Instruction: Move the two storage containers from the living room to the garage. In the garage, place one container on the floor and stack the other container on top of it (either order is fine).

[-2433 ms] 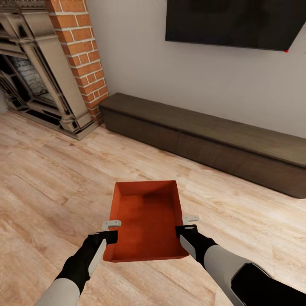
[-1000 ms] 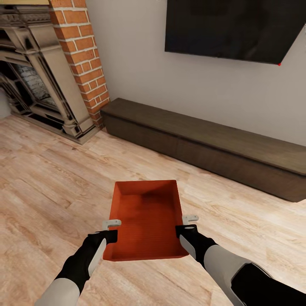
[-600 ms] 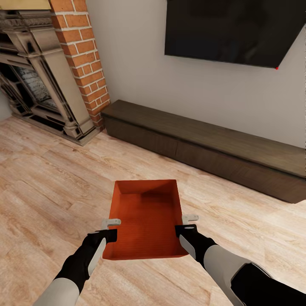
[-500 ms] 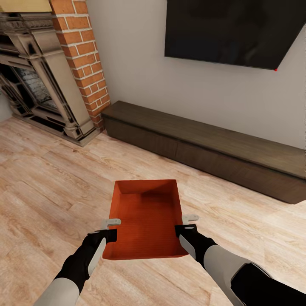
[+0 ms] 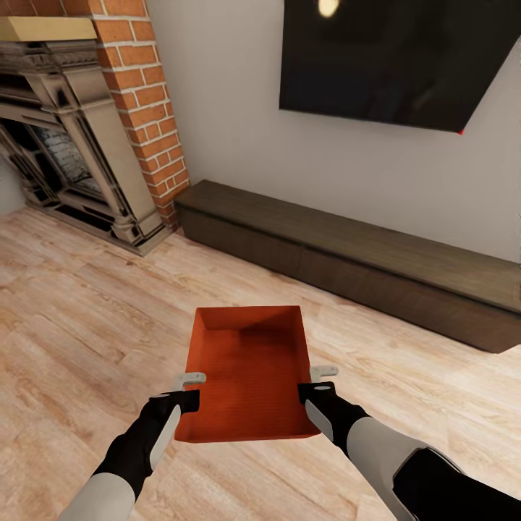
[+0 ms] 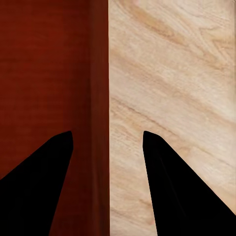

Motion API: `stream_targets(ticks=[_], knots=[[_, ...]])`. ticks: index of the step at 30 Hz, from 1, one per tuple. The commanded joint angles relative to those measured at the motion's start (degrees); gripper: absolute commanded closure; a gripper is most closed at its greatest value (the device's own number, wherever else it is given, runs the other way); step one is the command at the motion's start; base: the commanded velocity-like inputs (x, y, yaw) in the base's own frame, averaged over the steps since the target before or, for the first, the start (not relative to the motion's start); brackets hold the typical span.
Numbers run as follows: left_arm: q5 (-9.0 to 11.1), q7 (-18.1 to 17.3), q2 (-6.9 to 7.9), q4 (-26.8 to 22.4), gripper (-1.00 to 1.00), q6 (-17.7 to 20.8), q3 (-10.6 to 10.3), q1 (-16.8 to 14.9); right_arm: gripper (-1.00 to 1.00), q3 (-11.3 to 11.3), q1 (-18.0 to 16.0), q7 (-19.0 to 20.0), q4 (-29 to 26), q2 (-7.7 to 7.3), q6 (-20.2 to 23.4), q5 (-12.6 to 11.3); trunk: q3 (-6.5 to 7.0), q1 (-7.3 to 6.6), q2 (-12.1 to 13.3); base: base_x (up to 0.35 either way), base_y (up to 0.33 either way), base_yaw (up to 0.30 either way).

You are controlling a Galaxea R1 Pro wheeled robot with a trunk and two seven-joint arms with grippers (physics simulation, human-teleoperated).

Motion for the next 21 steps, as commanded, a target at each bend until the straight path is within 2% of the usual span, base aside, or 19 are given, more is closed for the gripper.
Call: stream_targets(ticks=[1, 21], knots=[[-0.5, 0.8, 0.06, 1.2, 1.00, 0.4, -0.1, 0.0, 1.00, 1.0, 0.0, -0.1, -0.4, 0.00, 0.3, 0.1, 0.24, -0.22, 0.4, 0.000, 0.000, 0.000], [-0.5, 0.8, 0.00, 1.2, 1.00, 0.5, -0.1, 0.0, 1.00, 1.0, 0.0, -0.1, -0.4, 0.00, 0.3, 0.1, 5.56, -4.62, 8.4, 0.000, 0.000, 0.000]])
